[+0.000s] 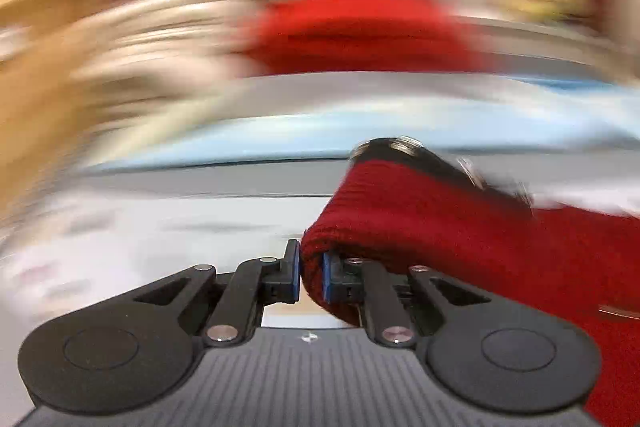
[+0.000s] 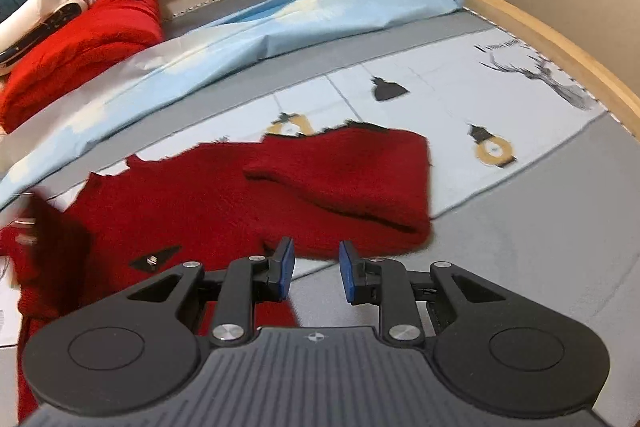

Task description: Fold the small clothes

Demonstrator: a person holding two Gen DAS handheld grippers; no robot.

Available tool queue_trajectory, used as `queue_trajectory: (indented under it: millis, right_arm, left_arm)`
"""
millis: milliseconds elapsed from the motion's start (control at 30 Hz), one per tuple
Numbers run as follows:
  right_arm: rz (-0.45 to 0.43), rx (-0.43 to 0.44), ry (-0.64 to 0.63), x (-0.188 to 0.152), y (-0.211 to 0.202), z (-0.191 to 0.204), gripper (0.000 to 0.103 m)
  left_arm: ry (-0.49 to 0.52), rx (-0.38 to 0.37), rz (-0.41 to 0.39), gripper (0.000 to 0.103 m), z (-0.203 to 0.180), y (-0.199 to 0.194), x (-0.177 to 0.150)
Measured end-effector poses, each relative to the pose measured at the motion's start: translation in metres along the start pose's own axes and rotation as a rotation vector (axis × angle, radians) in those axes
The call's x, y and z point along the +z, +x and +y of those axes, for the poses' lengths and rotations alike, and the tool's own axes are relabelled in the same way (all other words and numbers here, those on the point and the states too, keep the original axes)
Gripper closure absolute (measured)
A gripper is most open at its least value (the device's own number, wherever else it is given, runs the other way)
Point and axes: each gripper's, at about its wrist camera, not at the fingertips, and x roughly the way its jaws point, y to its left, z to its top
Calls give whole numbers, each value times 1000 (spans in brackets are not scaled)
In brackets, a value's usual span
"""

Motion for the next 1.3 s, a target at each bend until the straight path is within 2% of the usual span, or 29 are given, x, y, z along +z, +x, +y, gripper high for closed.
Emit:
queue_trajectory:
  millis: [33, 67, 100, 133, 200, 233, 267, 300, 333, 400, 467, 600, 633, 700, 767, 833, 967, 1033, 1067, 1100, 1167, 1200, 1300]
  right_arm:
    - [-8, 2, -17, 2, 1, 6, 77]
    - [-13, 0, -28, 3, 2, 10, 77]
    - [-19, 2, -40, 3, 3, 14, 77]
    - [-24, 5, -53, 2, 6, 18, 77]
    - [-23, -8, -67, 3, 13, 24, 77]
    - [-28, -12, -77, 3, 17, 26, 77]
    - [-38, -16, -92, 2, 21, 28, 77]
    - [-47, -21, -105, 2, 25, 29, 77]
    - [-57, -33, -118, 3, 30, 29, 77]
    - [-69, -47, -123, 5, 39, 27, 77]
    - [-83, -55, -118, 9, 49, 23, 77]
    - [-89, -63, -133, 18, 76, 18, 77]
    - [-71, -49, -153, 19, 84, 19, 76]
    - [-27, -13, -226, 22, 105, 24, 67]
    - [-28, -27, -286, 22, 121, 29, 62]
    - [-10, -49, -318, 22, 138, 32, 58]
    - [52, -120, -406, 13, 174, 33, 59]
    - [30, -125, -429, 10, 177, 30, 60]
    - [20, -120, -410, 13, 176, 27, 73]
    - [-4, -100, -348, 19, 171, 18, 88]
    - [-101, -77, -195, 31, 153, -5, 92]
    - [-170, -92, -120, 37, 139, -20, 92]
    - [-442, -159, 192, 47, 85, -82, 93]
  left_arm:
    - [-23, 203, 26, 78, 40, 11, -2]
    - [-63, 346, 37, 77, 71, 16, -4]
    - [-129, 424, 40, 77, 102, 16, -8]
    - [-206, 415, 40, 77, 128, 14, -15]
    - [-305, 329, 31, 76, 146, 9, -34]
    - [-330, 266, 57, 76, 144, 11, -41]
    - [-355, 189, 146, 76, 137, 21, -45]
    - [-375, 109, 183, 76, 128, 25, -46]
    - [-362, 9, 186, 76, 113, 28, -44]
    - [-234, -93, 135, 70, 80, 26, -38]
    - [-126, -125, 78, 62, 53, 19, -36]
    - [-132, -233, 150, 60, 21, 19, -39]
    - [-133, -246, 170, 60, 15, 22, -37]
    - [-133, -275, 196, 60, 4, 23, -35]
    - [-147, -306, 207, 60, 5, 23, -36]
    - [-162, -302, 212, 60, 6, 24, -34]
    - [-185, -285, 230, 60, 16, 19, -31]
    - [-192, -279, 240, 60, 16, 23, -27]
    - [-193, -275, 243, 60, 16, 24, -26]
    - [-193, -270, 245, 60, 15, 26, -25]
    - [-193, -266, 256, 60, 11, 27, -24]
    - [-196, -272, 259, 60, 10, 27, -23]
    - [-189, -282, 254, 60, 5, 23, -22]
